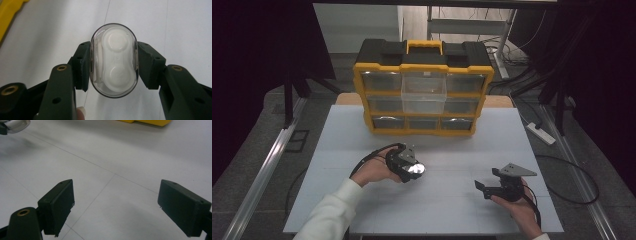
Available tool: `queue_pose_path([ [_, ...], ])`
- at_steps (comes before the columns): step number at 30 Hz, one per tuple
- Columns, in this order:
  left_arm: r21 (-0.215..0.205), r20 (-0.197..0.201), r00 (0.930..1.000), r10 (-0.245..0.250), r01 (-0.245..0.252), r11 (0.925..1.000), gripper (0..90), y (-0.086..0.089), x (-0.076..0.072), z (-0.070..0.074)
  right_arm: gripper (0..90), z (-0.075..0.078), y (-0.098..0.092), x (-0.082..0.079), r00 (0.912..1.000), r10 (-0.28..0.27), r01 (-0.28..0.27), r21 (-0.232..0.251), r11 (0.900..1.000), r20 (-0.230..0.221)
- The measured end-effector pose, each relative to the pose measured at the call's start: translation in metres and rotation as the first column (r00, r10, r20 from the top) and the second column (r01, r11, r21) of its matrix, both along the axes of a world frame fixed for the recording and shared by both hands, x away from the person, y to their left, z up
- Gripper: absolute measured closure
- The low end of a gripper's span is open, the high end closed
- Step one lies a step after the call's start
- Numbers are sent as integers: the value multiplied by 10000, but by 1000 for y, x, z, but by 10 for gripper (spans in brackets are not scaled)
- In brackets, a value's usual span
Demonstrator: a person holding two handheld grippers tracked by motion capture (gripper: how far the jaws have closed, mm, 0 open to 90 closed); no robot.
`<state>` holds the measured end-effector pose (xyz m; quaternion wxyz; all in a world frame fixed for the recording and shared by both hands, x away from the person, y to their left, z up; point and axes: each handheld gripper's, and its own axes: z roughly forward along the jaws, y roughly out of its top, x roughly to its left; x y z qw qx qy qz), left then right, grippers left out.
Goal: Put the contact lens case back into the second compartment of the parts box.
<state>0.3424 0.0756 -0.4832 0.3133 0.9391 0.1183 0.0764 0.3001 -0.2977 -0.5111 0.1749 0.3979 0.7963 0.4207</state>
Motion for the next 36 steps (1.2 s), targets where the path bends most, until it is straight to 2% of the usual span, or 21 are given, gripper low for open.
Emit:
queue_pose_path([
  [13, -854, 362, 9991, 198, -166, 9962, 493, 11, -9, 15, 133, 0, 0, 0, 10000, -27, 27, -53, 10000, 0],
  [25, -1055, 400, 9978, 526, -481, 9933, 493, 15, -13, 18, 133, 0, 0, 0, 10000, -42, 42, -68, 10000, -9],
  [36, -1378, 607, 9956, 712, -623, 9885, 493, 17, -17, 24, 133, 0, 0, 0, 10000, -46, 46, -72, 10000, -10],
])
